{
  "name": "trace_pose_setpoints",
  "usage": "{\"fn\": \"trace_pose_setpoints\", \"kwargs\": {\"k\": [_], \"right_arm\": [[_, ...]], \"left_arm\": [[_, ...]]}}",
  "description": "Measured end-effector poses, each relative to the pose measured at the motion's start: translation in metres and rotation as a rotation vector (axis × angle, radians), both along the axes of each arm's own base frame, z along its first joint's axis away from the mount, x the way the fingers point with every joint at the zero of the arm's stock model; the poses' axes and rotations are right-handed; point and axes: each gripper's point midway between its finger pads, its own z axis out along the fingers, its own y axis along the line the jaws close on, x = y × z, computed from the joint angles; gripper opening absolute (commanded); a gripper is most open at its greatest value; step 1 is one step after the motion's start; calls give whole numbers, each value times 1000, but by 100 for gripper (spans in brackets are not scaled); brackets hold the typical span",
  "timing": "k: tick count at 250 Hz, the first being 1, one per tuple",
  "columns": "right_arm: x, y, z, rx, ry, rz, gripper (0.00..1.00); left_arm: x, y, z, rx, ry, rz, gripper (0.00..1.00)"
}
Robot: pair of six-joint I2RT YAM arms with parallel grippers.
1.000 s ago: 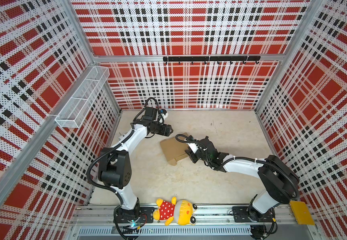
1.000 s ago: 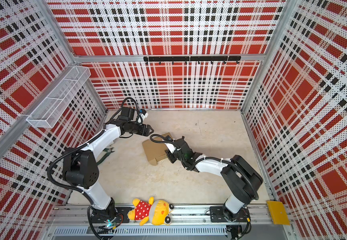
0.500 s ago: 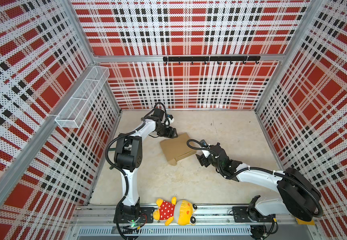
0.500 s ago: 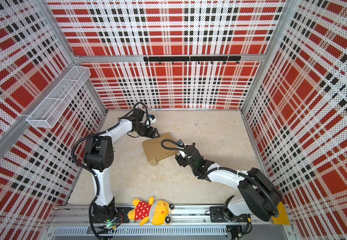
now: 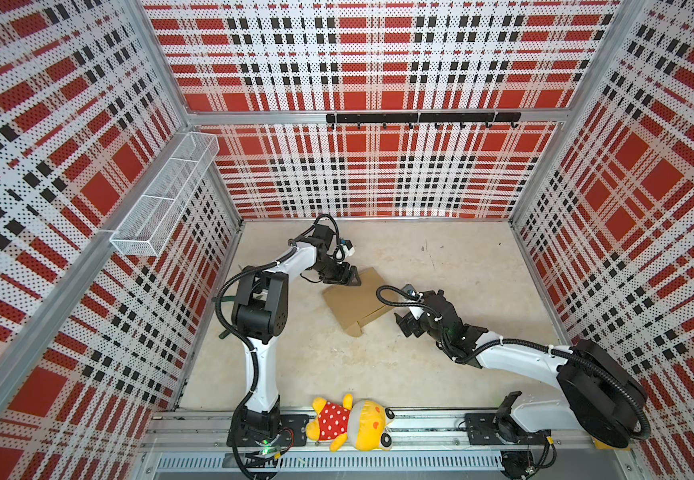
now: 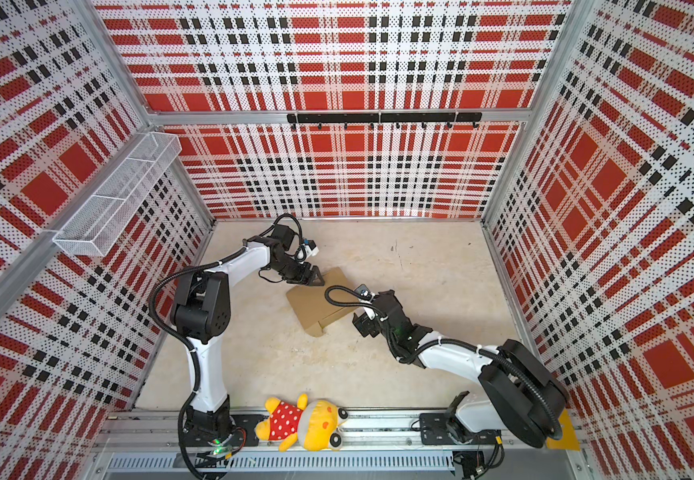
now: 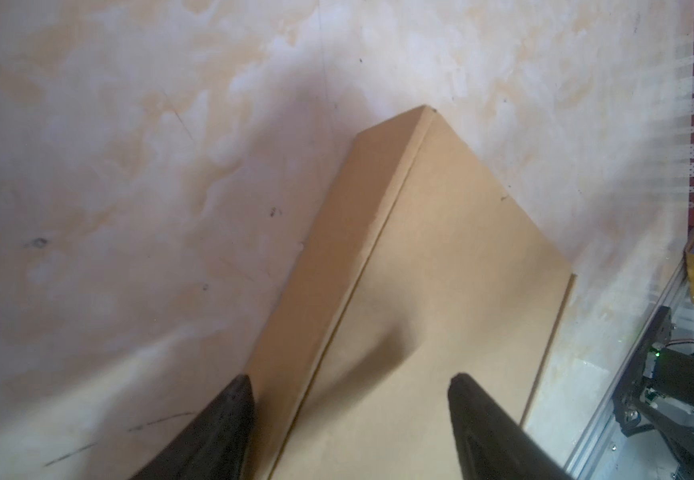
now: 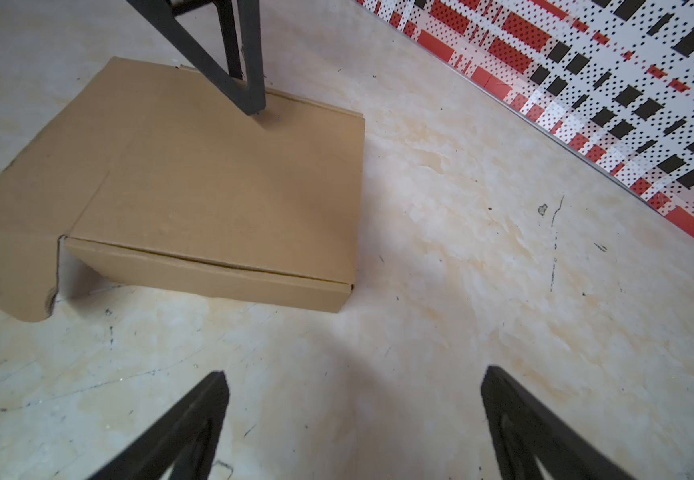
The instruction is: Fold the paper box
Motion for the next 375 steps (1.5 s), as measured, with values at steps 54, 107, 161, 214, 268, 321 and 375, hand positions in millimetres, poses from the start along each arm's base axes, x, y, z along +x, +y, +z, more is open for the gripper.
{"fn": "trace_pose_setpoints", "kwargs": {"k": [54,107,161,214,268,321,375], "right_arm": [[-4,0,-5,-28,-36,45,97],[-2,6,3,-28,-102,94,96],[4,16,4,-63,-169,155,97],[15,26,12,-165,-239,235,98],[18,11,6,-307,-257,295,98],[9,0,-2,-407,-305,353,98],[1,-1,-30,-487,-321,425,99]], "left_arm": [[-30,-3,10,-8,-12,-6,77],[-53,-13,15,-24,-18,-17,74],[-26,12,42,-82,-92,75,72],[-13,25,39,-100,-91,117,71],[-19,-3,28,-120,-64,9,71],[-23,-14,14,-112,-30,-42,70],[-23,-11,-2,-91,13,-51,65]]}}
